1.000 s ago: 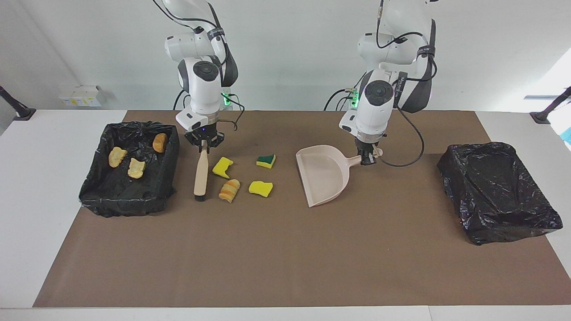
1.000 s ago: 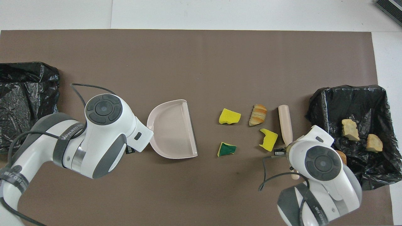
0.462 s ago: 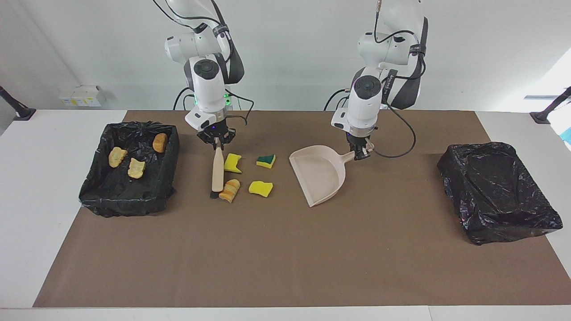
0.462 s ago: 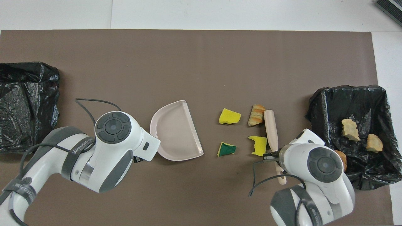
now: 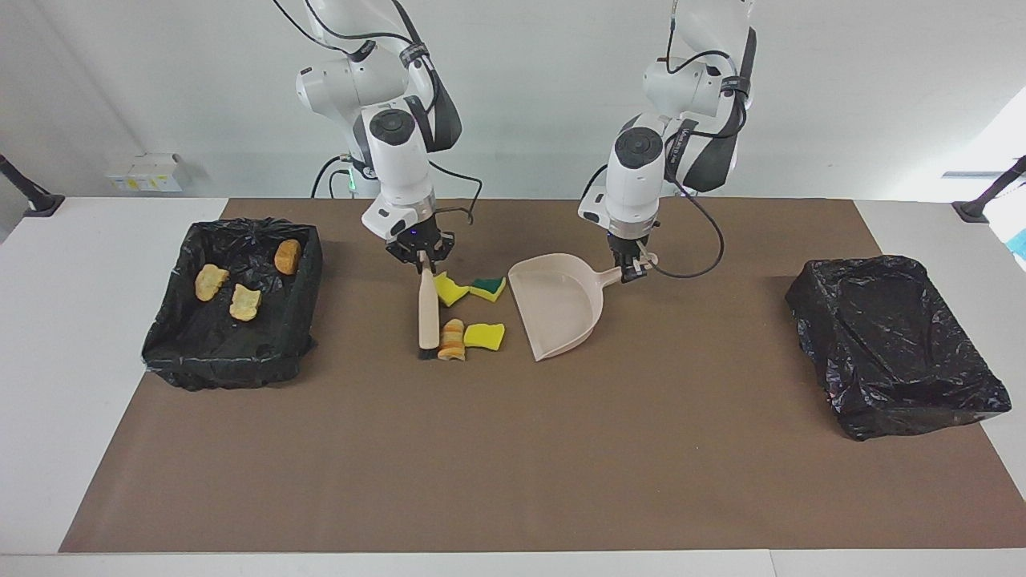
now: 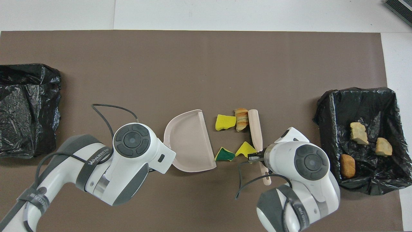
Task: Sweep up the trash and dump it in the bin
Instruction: 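Sweep the sponges and chunks toward the dustpan with the right gripper's brush, then push the pieces into the dustpan with the right gripper's brush, then move the brush back to the leftover yellow sponge with the right gripper, then sweep the yellow sponge into the dustpan with the right gripper's brush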
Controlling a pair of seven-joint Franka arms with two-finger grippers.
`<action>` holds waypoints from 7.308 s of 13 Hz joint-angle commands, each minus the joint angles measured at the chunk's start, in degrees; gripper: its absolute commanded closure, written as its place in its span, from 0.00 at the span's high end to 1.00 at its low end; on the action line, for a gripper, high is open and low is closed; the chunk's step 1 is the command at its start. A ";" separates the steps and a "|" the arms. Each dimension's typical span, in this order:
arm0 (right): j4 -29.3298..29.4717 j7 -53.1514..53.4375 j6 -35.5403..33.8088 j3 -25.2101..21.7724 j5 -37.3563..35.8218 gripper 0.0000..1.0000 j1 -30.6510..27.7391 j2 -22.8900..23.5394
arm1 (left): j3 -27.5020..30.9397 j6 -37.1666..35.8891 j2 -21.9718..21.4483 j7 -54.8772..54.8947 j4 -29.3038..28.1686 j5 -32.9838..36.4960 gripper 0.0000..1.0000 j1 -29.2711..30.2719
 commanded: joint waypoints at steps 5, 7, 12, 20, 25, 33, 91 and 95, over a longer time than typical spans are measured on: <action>10.43 0.47 0.24 0.60 17.52 0.00 8.75 8.52 | 0.68 1.40 -2.63 -1.07 -3.14 -0.09 0.00 -2.13; 12.63 0.64 0.24 0.60 21.67 0.00 11.39 9.22 | 0.85 1.58 -2.11 -0.63 -2.35 -1.05 0.00 -1.35; 14.22 6.79 -11.59 -0.28 21.16 0.00 10.62 2.39 | 0.94 1.85 -1.57 5.31 1.42 -0.97 0.00 5.06; -2.69 9.96 -20.28 0.16 7.45 0.00 1.30 -14.21 | 0.94 -4.75 -8.33 17.39 -4.70 -0.26 0.00 3.42; -17.67 16.00 -16.72 0.77 7.36 0.00 3.56 -28.46 | 0.77 -2.99 -7.64 9.67 -6.21 -0.27 0.00 0.24; -14.26 22.35 -10.68 1.21 7.53 0.00 11.30 -21.03 | 0.68 2.54 -6.24 1.23 -6.83 -0.88 0.00 -2.04; 11.22 -15.62 -11.37 4.55 22.00 0.00 5.67 5.18 | 0.85 3.78 -4.48 7.02 -6.04 -7.82 0.00 6.92; 14.74 -13.96 -12.59 4.55 31.26 0.00 7.44 5.01 | 0.94 3.69 -4.39 7.28 -5.78 -7.82 0.00 7.09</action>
